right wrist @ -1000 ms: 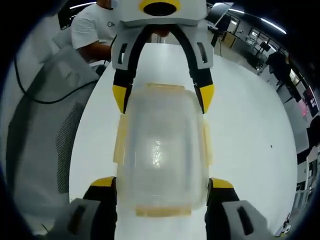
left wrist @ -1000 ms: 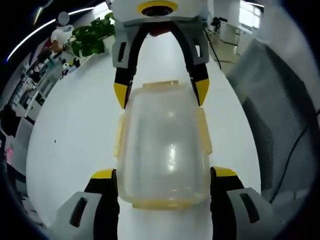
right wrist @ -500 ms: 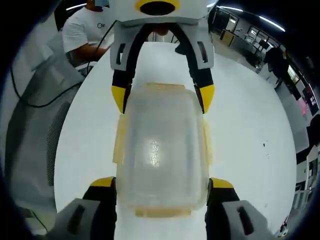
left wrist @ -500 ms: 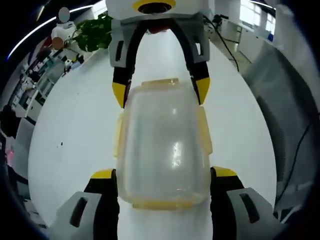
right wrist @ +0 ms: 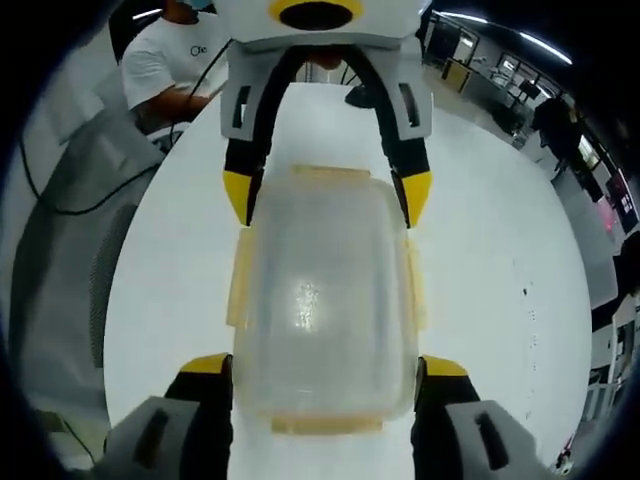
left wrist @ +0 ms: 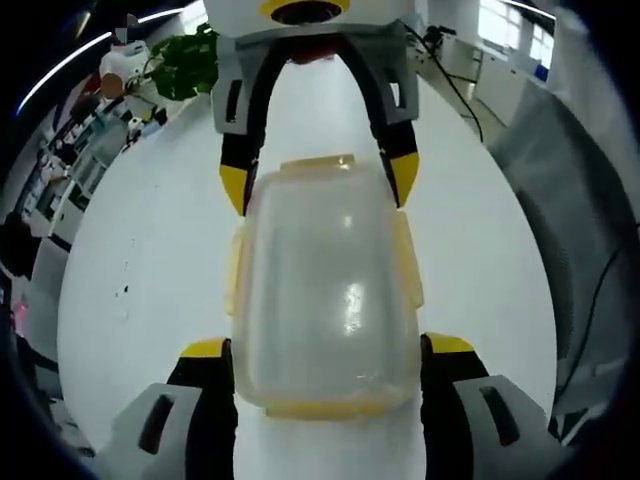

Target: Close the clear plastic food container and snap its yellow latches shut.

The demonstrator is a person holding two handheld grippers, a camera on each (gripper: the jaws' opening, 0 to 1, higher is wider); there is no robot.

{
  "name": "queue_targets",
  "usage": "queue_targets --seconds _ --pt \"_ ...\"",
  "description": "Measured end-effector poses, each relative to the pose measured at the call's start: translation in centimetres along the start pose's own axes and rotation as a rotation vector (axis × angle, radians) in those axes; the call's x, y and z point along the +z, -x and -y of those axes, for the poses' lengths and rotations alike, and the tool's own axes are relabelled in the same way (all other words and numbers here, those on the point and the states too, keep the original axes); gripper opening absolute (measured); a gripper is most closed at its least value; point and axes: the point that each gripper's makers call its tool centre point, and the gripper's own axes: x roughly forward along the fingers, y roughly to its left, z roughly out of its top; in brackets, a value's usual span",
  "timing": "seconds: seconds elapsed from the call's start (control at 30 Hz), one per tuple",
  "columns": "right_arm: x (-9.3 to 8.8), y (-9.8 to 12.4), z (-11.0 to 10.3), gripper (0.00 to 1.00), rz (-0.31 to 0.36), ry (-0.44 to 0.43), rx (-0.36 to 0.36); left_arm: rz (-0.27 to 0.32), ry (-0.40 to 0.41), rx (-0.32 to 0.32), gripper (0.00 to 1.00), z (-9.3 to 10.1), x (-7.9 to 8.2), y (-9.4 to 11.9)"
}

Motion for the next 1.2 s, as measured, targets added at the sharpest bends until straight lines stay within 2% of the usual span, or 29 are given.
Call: queue_targets --seconds 0.1,0.17,0.2,0.23,0.27,0.37,0.5,0.67,0.77,0.87,1.0,1.07,1.2 --pt "0.0 0.1 0.0 0.75 -0.012 0.003 -0.005 0.009 0.006 0.003 0.75 0.0 0.0 0.1" --pt "0.5 0.2 -0.3 0.89 0.000 -0.028 -0.008 -0.001 -0.015 0.039 0.91 -0.3 0.0 0.2" --pt "0.7 0.3 0.5 0.98 0.009 -0.079 -0.063 -0.004 0.002 0.048 0.99 -0.4 0.0 0.1" --pt "-0.1 0.9 1.1 0.98 -0.031 -0.091 -0.096 0.004 0.004 0.037 0.99 -0.2 0.1 0.4" --pt "0.1 0.7 0.7 0.99 -0.016 -0.102 -0.066 0.012 0.009 0.033 0.99 -0.1 0.3 0.4" --pt "0.7 0.6 0.0 0.99 0.003 -0.091 -0.048 0.013 0.004 0.051 0.99 -0.2 0.3 0.6" --pt "0.8 0.7 -0.2 0.99 -0.005 -0.089 -0.055 0.027 0.030 0.064 0.98 -0.2 0.5 1.1" --pt "1.2 1.1 -0.2 0.99 0.027 -0.132 -0.083 0.076 0.091 0.092 0.97 -0.4 1.0 1.8" --pt "1.3 1.5 -0.5 0.99 0.045 -0.157 -0.087 0.082 0.109 0.111 0.99 -0.4 0.8 2.1" --pt "1.3 2.1 -0.8 0.99 0.069 -0.206 -0.105 0.107 0.157 0.130 0.99 -0.2 0.8 2.7" --pt "0.6 2.7 -0.5 0.99 0.096 -0.281 -0.155 0.109 0.167 0.154 0.99 0.2 0.3 3.1" --pt "0.2 2.9 -0.7 0.99 0.112 -0.342 -0.159 0.120 0.204 0.159 0.99 0.6 0.1 3.2" --pt "0.1 3.5 -1.0 0.99 0.165 -0.408 -0.174 0.144 0.252 0.190 0.99 1.0 -0.1 3.8"
